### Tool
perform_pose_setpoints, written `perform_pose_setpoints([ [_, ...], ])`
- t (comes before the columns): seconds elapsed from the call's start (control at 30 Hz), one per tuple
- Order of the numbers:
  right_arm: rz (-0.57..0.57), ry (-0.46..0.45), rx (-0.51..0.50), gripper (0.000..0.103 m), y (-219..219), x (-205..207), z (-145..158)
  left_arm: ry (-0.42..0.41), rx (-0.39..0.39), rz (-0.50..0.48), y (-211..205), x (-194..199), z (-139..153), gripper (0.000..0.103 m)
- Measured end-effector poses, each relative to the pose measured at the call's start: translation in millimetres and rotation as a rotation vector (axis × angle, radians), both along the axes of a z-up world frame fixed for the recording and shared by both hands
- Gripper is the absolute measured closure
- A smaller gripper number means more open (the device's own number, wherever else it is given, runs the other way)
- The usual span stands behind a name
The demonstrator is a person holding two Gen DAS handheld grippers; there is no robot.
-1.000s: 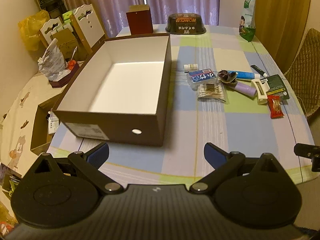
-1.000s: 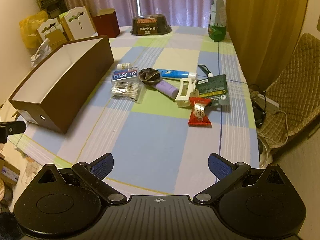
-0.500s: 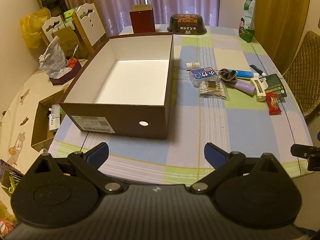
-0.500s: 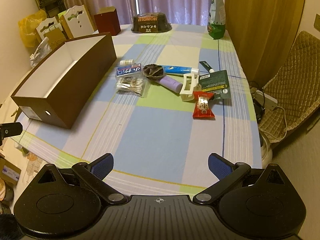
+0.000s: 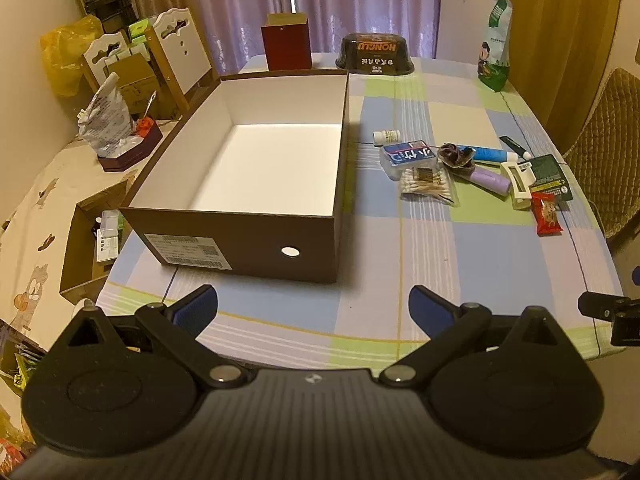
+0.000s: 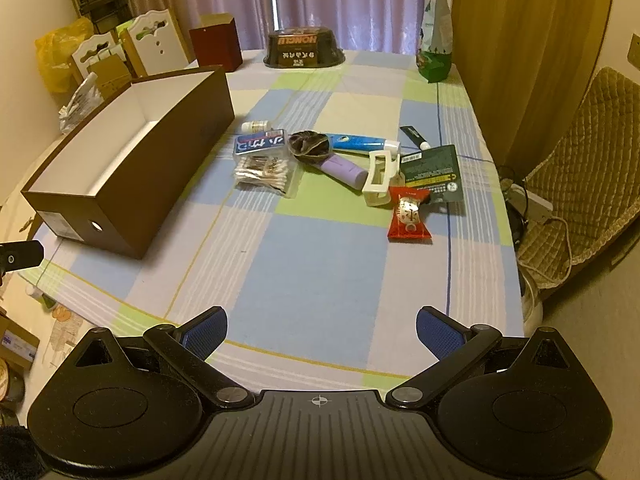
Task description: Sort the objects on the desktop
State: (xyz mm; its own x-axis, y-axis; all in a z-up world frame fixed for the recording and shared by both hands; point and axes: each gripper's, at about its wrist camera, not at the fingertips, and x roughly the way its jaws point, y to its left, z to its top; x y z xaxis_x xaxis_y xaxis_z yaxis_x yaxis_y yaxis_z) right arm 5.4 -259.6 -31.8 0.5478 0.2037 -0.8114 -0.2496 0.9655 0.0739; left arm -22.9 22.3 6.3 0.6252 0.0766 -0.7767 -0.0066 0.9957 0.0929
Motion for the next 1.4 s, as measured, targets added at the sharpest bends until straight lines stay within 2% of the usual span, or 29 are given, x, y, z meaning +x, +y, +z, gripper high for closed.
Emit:
perform_pose_setpoints([
  [1.4,0.037,-0.01,0.002,0.0,19.0,2.1,0.6,-0.001,-0.004,0.033,11.5,-6.1,-0.4,0.002],
])
